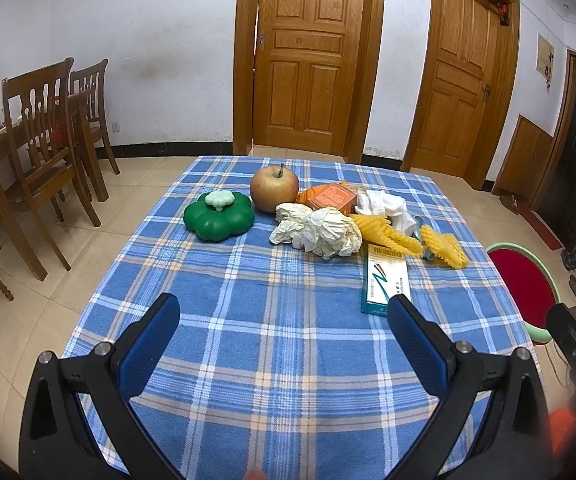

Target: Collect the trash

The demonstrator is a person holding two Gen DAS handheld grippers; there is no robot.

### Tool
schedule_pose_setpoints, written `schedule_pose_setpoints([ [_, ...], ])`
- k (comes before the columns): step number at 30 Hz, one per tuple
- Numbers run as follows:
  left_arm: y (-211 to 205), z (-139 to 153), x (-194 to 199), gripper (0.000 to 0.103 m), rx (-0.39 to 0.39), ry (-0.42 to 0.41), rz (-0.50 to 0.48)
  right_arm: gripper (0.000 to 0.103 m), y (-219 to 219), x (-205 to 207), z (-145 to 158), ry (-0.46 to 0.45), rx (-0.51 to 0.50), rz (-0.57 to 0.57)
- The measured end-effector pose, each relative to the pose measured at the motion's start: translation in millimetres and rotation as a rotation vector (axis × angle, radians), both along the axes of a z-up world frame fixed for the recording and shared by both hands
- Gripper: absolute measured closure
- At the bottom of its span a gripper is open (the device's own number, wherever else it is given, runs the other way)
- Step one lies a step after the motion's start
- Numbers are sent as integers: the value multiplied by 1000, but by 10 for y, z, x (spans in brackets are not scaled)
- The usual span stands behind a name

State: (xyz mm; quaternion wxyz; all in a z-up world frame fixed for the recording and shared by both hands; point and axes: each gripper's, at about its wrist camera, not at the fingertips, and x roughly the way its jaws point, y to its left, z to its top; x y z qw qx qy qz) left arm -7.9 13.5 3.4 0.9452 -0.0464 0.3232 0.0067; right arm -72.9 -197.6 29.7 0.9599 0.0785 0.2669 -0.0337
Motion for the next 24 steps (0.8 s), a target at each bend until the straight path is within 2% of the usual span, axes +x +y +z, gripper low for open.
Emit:
schedule_pose_setpoints([
  [16, 163, -71, 13, 1, 26, 19, 4, 0, -19, 110, -74, 25, -8, -3],
  [24, 312, -57, 405, 1, 49, 61, 20, 0, -25, 341, -135, 65, -10, 8],
])
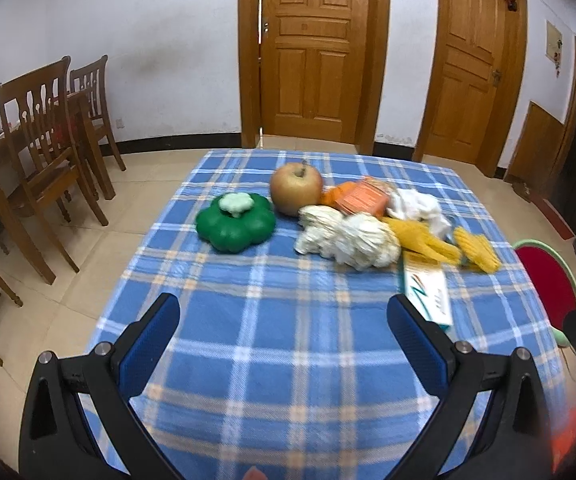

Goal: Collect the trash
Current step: 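Grasp the crumpled white paper with the left tool while the right tool grasps the yellow foam net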

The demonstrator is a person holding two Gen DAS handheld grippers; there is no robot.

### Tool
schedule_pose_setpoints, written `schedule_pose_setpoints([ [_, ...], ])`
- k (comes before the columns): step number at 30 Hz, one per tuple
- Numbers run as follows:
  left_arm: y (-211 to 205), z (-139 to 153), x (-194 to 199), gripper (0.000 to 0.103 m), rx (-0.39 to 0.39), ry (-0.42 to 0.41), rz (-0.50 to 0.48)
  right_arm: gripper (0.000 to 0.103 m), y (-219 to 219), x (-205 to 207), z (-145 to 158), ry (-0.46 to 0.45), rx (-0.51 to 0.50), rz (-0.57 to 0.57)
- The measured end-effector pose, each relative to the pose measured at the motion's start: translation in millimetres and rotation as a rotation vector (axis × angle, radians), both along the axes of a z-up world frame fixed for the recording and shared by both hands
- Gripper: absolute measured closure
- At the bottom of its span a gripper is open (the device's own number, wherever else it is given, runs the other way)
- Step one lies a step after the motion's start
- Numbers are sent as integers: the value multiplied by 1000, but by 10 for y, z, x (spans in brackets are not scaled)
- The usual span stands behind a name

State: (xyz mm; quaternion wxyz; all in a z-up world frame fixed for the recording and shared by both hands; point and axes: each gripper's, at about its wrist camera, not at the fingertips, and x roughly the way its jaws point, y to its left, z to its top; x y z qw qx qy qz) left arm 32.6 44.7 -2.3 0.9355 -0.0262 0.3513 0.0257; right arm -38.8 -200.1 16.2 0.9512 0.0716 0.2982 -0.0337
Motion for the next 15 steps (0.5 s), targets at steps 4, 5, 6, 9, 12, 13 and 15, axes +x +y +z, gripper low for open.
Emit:
schedule_pose_setpoints([
  [4, 163, 6, 243, 1, 17, 17, 21, 0, -2, 203, -16, 23, -7, 13],
  [5, 199, 3, 308, 1, 21, 23, 26, 0, 1, 259, -22, 30, -9, 17],
  [6, 237, -1, 378, 1, 25, 27, 30, 0, 5, 319, -24, 40, -10, 22],
  [9, 342, -20, 609, 1, 43, 44, 40, 0, 18, 520, -40, 63, -9, 37],
  [12, 429, -70, 863, 1, 47, 74, 42, 0, 15, 739, -80, 89, -5, 36],
  [13, 458, -103, 957, 1, 45, 86, 45, 0, 9, 821, -100, 98, 0, 35],
  [15, 479, -165, 1110, 1, 47, 106, 43, 0, -5, 966, -148, 115, 8, 35],
])
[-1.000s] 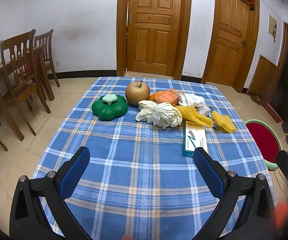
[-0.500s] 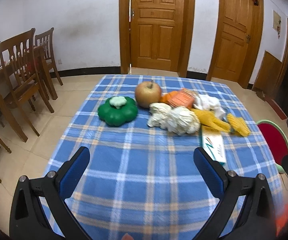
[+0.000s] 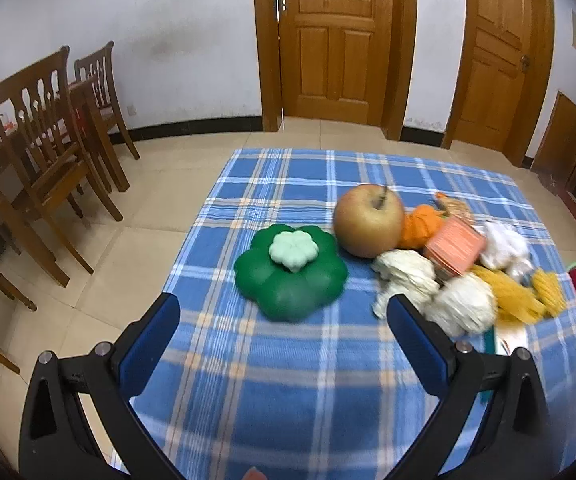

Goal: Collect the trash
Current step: 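Grasp the crumpled white paper with the left tool while the right tool grasps the yellow foam net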

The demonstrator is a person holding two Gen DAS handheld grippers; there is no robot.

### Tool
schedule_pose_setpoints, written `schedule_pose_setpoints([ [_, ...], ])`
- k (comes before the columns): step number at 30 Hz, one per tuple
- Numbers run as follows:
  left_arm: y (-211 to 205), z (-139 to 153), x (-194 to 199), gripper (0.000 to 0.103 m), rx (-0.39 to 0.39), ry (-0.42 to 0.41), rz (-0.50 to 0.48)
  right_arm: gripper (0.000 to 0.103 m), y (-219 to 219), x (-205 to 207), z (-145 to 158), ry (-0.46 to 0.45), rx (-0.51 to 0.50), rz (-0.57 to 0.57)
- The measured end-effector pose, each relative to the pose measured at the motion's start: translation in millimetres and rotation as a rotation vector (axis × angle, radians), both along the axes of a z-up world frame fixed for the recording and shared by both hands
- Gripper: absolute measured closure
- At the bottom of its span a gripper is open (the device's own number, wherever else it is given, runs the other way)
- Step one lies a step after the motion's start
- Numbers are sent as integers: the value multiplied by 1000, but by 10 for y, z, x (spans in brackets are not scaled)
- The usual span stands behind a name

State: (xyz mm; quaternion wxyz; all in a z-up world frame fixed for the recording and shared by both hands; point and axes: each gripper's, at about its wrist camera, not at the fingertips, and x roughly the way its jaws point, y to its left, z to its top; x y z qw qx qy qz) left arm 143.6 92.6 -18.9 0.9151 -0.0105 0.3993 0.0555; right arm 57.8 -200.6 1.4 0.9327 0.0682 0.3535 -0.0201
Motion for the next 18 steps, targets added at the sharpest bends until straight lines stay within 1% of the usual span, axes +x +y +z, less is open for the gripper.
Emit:
schedule_pose_setpoints([
  [3, 20, -126, 215, 1, 2, 42, -7, 0, -25, 235, -112, 42, 8, -5],
  [5, 34, -206, 320, 3, -26, 66, -22, 0, -55, 393, -204, 80, 20, -12],
  [7, 6, -258, 393, 3, -50, 79, -51, 0, -96, 499, -279, 106, 22, -26],
  [11, -113, -311, 452, 3, -66, 90, -119, 0, -157, 663, -422, 141, 17, -60],
  [14, -216, -316, 482, 3, -92, 95, -170, 10, -181, 750, -504, 162, 34, -71],
  [16, -293, -301, 499, 3, -96, 93, -205, 21, -181, 796, -541, 170, 54, -66],
  [17, -333, -291, 503, 5, -96, 90, -220, 28, -172, 823, -567, 180, 63, -58],
  [18, -368, -285, 515, 6, -96, 88, -231, 31, -162, 843, -583, 187, 67, -54],
])
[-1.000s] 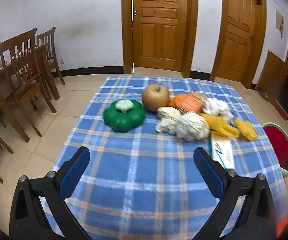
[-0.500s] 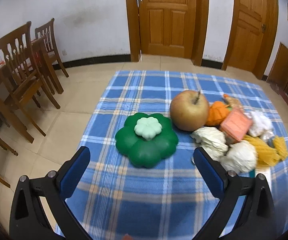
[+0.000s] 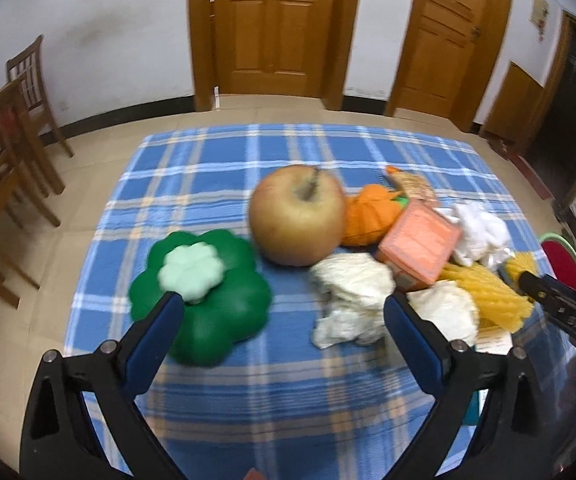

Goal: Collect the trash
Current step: 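Grasp the crumpled white paper with the left tool while the right tool grasps the yellow foam net, then carry the white paper with the left tool while the right tool carries the foam net to the red bucket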

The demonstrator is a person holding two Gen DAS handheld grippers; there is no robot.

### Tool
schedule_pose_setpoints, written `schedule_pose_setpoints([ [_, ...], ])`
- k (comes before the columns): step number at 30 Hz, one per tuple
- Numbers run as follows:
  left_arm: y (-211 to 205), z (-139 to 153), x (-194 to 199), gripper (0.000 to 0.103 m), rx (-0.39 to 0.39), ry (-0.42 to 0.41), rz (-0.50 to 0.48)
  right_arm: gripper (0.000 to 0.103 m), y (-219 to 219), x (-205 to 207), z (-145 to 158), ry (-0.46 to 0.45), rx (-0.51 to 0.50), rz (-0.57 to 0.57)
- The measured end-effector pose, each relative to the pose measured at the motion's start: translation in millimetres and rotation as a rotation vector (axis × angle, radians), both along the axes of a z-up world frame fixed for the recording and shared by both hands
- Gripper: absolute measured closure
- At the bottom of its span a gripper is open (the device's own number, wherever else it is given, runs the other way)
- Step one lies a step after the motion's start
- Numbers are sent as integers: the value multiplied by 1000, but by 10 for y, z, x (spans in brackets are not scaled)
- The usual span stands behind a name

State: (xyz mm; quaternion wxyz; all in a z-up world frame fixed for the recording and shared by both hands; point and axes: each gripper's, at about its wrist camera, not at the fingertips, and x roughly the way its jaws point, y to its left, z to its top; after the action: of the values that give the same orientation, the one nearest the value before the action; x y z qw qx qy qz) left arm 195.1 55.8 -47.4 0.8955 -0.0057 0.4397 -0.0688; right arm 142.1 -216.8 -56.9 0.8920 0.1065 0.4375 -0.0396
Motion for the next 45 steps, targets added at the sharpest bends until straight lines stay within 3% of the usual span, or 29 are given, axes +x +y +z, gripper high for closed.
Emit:
schedule_pose_setpoints([
  [1, -35, 0, 19, 8, -3, 0, -12, 32, 23, 12, -6, -2, -15, -1],
  [3, -70, -18, 33, 14, -14, 6, -27, 49, 74, 31, -1, -13, -47, 14],
  [5, -115, -64, 73, 22, -26, 23, -40, 53, 112, 51, -14, -8, -44, 31],
  [7, -163, -84, 70, 23, -10, 11, -45, 59, 142, 59, -18, -12, -61, 30],
  [11, -262, -155, 90, 41, -47, 57, -83, 72, 140, 30, -14, -32, -30, 44],
  [15, -340, -295, 116, 53, -77, 101, -89, 79, 134, 8, 7, -39, 0, 54],
  [20, -375, -290, 93, 76, -130, 96, -95, 79, 140, -105, 116, -85, 23, 76],
  [26, -333, -125, -88, 79, -156, 43, -89, 80, 130, -288, 262, -135, 36, 90],
  [35, -269, 279, -325, 79, -120, -88, -78, 79, 99, -527, 434, -188, 62, 92],
  [45, -325, 596, -604, 79, -138, -151, -103, 80, 74, -770, 640, -244, 74, 79],
])
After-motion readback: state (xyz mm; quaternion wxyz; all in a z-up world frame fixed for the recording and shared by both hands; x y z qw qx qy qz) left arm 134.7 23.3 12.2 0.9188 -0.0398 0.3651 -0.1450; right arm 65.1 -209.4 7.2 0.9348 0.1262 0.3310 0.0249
